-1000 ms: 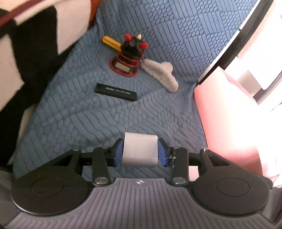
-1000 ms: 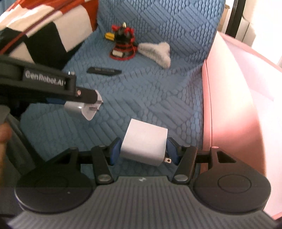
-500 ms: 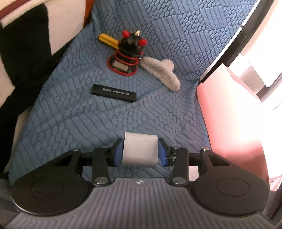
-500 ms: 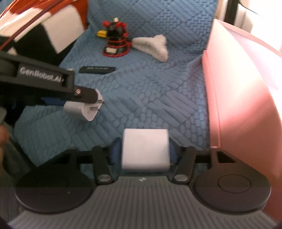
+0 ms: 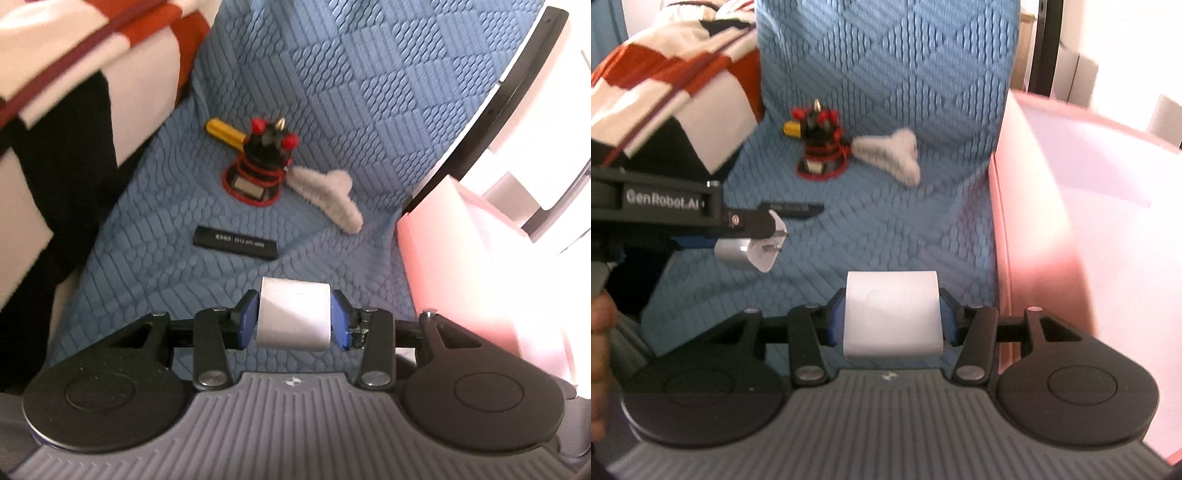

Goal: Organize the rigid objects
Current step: 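Lift both held charger cubes and carry them over the pink box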

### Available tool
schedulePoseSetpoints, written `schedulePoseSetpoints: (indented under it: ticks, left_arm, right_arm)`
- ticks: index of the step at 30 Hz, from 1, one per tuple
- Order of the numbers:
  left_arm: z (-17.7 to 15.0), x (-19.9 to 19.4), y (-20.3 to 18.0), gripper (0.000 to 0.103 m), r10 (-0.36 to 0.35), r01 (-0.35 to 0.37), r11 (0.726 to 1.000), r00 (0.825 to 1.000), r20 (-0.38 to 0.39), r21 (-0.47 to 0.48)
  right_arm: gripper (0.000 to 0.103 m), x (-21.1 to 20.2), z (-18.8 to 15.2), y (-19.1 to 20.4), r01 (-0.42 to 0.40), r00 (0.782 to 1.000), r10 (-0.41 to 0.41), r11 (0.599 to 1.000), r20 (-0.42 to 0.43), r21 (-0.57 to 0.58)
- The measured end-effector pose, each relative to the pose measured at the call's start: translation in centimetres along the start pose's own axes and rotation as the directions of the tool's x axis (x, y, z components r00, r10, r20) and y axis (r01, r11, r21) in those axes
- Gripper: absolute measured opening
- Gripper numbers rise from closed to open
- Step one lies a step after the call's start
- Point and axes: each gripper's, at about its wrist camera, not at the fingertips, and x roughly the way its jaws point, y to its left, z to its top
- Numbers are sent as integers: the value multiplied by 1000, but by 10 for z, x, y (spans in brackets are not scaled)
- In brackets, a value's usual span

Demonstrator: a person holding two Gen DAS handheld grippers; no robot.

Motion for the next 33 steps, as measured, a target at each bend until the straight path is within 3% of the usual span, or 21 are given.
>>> schedulePoseSetpoints:
  ticks: [10,20,33]
  left_arm:
    - [2,-37,-20,48,-38,37,999,998,41,37]
    - [0,-82,-30,48,-70,67,997,994,89,39]
    - [7,-101,-60,48,-79,71,995,988,130,70]
  right_arm:
    - [53,-54,22,1,-10,995,9,1000,101,6]
    - [53,-100,23,1,-11,989,7,1000,149,27]
    - [53,-133,22,-15,13,981,-24,998,192,58]
